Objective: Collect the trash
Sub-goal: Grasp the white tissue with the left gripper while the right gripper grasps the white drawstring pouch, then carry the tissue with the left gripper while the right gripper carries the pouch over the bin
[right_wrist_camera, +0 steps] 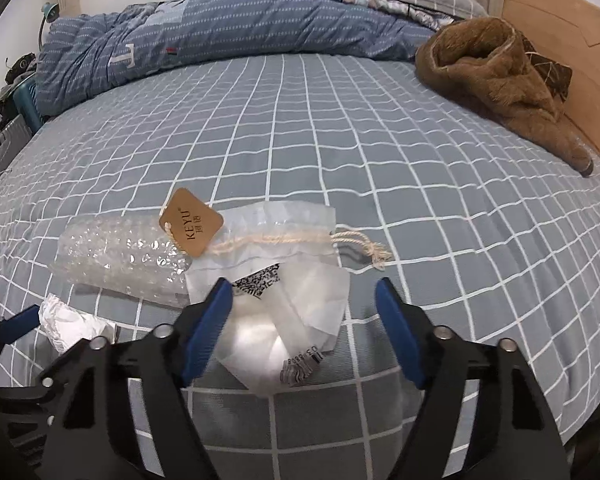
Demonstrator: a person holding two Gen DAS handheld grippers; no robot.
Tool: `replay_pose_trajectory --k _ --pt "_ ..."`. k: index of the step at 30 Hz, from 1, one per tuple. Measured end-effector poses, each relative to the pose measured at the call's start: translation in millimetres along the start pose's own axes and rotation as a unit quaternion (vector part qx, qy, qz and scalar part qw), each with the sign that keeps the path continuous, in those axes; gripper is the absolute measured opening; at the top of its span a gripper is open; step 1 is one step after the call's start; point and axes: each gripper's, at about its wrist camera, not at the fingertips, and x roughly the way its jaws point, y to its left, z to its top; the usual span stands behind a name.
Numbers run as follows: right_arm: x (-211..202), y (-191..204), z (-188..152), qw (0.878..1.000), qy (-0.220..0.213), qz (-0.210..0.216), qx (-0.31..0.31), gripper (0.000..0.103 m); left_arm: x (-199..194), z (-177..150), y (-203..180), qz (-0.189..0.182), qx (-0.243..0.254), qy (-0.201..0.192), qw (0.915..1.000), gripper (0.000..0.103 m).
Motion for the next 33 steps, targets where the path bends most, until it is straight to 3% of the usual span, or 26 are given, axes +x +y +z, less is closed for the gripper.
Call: replay_pose_trajectory --k 7,11,20,33 --pt "2.9 5.6 -1.7 1.0 0.011 -0.001 -0.007 0.043 13.0 -5.6 -8.0 -0.011 0.016 0.026 0.9995 0.037" --pt "4.4 4.4 -3.6 1.0 0.016 0.0 -0.007 0.031 13.9 -7.8 -8.1 -0.018 0.016 0.028 0.9993 0.026" --pt "-8.5 5.8 1.9 1.0 0.0 0.005 -0.01 0.02 -1.4 -3.7 0.3 -0.01 0.013 0.01 0.9998 0.022" --pt "-59.3 3.4 5.5 0.998 -0.055 0.005 -0.003 0.019 -42.5 -5.5 13.1 -0.003 -0.002 -0.032 0.9995 0.022"
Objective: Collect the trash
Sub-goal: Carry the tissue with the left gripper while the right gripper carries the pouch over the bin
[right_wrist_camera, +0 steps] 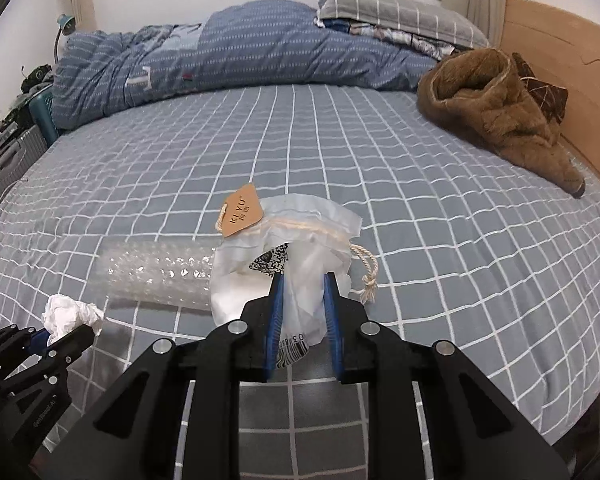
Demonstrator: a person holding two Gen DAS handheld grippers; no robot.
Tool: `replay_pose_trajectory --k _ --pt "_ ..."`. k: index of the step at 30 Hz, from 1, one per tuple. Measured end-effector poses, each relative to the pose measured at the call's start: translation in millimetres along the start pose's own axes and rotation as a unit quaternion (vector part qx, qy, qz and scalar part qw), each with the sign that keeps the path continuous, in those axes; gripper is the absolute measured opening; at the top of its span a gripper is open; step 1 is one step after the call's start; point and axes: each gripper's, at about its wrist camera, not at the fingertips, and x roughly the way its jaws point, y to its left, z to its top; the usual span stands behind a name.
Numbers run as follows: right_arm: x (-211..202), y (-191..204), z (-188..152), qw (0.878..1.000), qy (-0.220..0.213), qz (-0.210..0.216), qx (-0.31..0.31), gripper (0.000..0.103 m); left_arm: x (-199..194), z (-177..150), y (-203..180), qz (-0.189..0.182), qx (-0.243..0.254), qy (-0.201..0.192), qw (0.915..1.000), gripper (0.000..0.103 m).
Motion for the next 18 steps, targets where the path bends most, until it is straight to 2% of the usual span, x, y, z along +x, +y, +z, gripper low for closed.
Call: replay_pose_trajectory --k 18 --pt "-65.9 -17.6 -28.4 0.999 -0.035 -0.017 0.006 0.019 -45.2 -30.9 15.3 0.009 -0.022 -0.018 0.9995 0.022"
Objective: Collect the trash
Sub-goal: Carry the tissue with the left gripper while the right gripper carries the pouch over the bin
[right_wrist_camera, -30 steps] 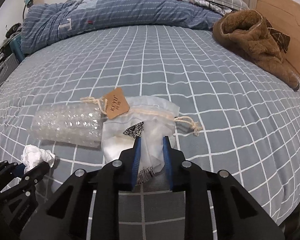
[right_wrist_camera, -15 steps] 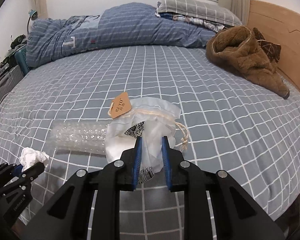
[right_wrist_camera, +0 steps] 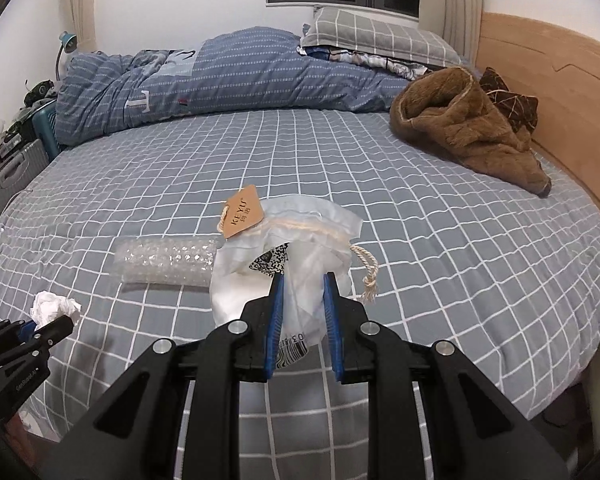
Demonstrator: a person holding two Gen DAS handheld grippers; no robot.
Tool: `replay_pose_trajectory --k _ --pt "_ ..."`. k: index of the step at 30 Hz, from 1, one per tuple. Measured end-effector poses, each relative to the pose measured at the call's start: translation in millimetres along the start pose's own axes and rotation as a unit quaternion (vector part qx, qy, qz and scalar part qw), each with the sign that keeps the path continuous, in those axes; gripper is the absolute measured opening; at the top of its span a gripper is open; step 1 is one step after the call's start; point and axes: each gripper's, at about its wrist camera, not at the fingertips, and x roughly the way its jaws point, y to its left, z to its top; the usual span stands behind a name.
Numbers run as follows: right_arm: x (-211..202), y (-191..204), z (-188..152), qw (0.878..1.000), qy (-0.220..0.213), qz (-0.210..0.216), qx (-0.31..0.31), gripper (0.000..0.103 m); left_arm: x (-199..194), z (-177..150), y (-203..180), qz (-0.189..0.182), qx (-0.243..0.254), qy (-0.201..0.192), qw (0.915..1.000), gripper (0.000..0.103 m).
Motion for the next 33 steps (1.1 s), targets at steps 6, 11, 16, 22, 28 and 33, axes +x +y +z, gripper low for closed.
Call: replay_pose_trajectory --k 6,11,16,22,28,33 --pt "-16.6 -1.5 -12.3 1.0 -0.001 0.003 0.006 0.019 -14.3 -12.4 -1.2 0.005 0.0 -0.004 1.0 0.022" --pt "-32.6 2.5 -25.7 1.0 0.0 0.006 0.003 0.019 -24.9 -24.8 -3.5 0.006 0.002 -0.002 1.0 0.022" --pt "-46.2 7.5 -42.4 1.0 0.005 0.011 -0.001 0.019 -34.8 -37.3 -2.0 0.005 -0.002 0.0 1.0 0.022" --pt "-64.0 17.2 -63.2 1.0 0.01 0.02 -0.007 0.019 -48.7 -52.7 -0.4 0.004 -0.008 -0.001 1.0 0.022" --pt "-80.9 28.0 -86.1 0.999 0.018 0.028 -0.014 0.019 -62.3 -75.2 -0.3 0.002 -0.015 0.005 0.9999 0.022" --pt "-96.4 36.5 -104.1 0.999 0.021 0.036 -0.022 0.019 -74.4 -94.1 -0.1 0.001 -0.02 0.01 0.9997 0.022"
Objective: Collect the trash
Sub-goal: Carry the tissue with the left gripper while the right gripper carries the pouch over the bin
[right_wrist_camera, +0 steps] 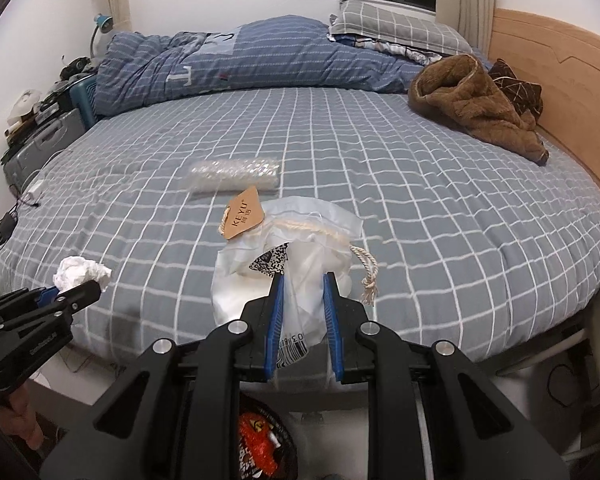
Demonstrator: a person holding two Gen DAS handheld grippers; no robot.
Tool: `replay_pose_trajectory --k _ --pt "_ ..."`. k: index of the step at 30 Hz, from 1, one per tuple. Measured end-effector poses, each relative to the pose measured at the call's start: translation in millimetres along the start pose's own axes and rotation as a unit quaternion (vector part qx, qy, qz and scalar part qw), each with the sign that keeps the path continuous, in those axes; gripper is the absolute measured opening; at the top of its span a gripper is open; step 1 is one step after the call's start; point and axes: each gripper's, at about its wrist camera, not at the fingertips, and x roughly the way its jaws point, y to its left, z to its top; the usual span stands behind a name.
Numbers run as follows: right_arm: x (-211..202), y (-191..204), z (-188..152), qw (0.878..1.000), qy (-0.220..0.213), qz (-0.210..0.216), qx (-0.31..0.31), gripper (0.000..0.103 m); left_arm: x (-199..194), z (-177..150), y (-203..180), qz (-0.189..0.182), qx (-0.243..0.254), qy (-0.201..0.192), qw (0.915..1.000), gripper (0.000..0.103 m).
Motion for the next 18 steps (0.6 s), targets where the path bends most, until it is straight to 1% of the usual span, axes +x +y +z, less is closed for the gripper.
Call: replay_pose_trajectory --k 18 --pt "-31.5 31.3 -55.9 0.999 0.026 0.015 -0.033 0.019 -26.2 -62.6 0.2 0.002 -0.001 0.028 0.9996 0.022"
